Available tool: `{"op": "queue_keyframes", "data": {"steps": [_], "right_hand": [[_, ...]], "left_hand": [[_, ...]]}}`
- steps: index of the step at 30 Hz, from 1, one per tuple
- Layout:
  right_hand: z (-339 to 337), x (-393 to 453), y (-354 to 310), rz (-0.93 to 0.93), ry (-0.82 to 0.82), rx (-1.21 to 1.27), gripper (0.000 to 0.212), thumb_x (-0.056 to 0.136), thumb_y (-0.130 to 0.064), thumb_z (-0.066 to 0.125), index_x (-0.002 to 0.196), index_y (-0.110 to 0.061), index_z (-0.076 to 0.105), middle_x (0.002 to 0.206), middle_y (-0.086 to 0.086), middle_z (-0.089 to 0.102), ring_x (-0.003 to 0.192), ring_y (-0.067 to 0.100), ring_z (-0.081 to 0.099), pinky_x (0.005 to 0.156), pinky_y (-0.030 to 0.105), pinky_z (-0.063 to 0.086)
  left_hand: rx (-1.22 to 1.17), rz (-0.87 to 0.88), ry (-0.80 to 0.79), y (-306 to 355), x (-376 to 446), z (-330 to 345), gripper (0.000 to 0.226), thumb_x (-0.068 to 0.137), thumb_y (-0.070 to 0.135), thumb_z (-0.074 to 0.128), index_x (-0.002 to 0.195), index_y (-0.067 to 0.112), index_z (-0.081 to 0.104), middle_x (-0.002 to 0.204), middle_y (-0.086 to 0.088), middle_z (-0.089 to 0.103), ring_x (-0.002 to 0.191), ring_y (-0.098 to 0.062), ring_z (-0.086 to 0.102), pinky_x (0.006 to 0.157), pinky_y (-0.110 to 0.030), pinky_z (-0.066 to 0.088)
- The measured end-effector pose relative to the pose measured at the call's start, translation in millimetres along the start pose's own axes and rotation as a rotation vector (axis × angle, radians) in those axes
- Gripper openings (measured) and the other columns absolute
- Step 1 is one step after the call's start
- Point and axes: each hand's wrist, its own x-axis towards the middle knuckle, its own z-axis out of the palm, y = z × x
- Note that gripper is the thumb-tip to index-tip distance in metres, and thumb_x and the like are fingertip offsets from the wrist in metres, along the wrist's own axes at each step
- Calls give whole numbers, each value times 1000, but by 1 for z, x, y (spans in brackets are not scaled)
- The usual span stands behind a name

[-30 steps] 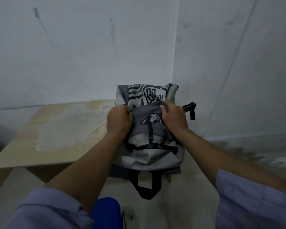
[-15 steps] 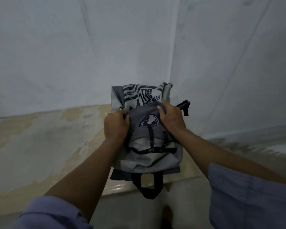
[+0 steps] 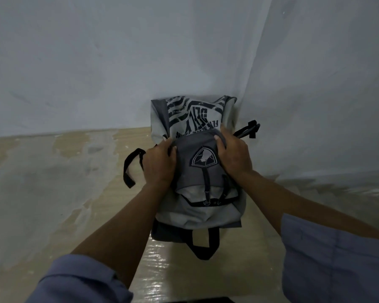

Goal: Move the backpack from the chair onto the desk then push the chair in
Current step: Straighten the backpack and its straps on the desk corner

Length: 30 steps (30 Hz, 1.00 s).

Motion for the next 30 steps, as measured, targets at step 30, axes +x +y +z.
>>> {"op": "queue_keyframes", "data": {"steps": [30], "right_hand": [[97, 11, -75, -16, -253, -63, 52, 99, -30, 58, 143, -3, 51, 146, 16, 54, 138, 29, 47, 115, 41, 39]], "left_hand": [[19, -396, -221, -111, 31, 5, 36, 94, 40, 63, 83, 7, 74, 82, -14, 73, 84, -36, 69, 66, -34, 50]]}}
